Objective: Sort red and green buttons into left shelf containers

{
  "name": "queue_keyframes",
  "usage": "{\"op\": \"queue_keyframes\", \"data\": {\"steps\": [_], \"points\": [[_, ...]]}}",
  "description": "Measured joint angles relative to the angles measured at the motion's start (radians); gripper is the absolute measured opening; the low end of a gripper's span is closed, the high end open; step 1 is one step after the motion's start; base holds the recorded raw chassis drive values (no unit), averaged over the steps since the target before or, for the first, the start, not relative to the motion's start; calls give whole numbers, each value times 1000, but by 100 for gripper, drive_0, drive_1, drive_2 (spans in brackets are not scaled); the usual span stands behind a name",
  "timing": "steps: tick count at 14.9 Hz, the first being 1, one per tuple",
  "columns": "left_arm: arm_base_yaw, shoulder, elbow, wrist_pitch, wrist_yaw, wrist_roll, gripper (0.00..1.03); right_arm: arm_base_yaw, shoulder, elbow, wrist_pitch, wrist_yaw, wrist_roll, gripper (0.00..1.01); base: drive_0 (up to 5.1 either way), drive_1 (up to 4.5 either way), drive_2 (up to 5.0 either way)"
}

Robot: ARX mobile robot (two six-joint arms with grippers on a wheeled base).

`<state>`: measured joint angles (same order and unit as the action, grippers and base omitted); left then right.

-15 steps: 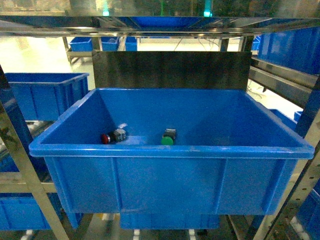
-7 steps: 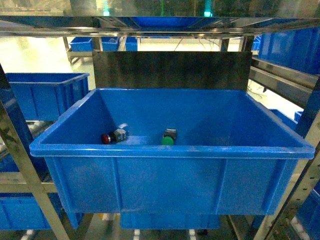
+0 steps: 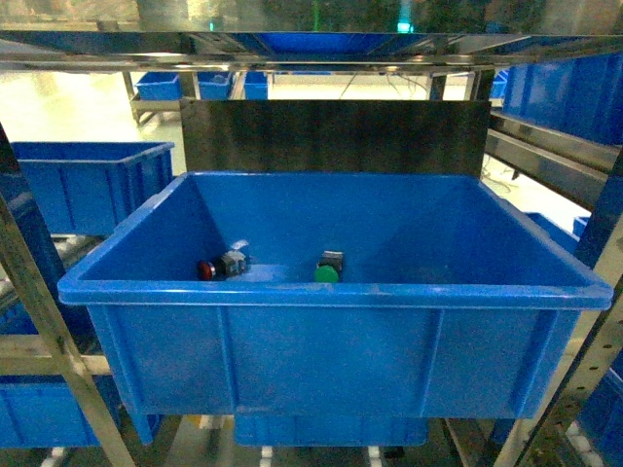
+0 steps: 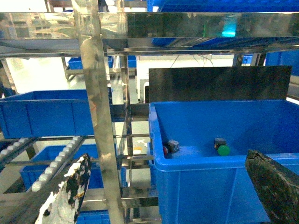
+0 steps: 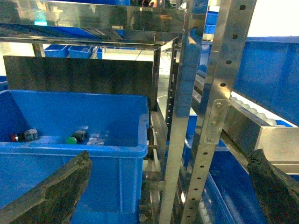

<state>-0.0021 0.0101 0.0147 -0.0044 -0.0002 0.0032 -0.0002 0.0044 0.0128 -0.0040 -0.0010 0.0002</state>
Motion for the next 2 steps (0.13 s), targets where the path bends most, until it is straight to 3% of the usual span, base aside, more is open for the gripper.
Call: {"op": "queue_keyframes", "data": {"steps": [2], "points": [[0, 0, 0, 0, 0, 0, 98, 0, 0, 0, 0, 0, 0, 98, 0, 0, 0]]}}
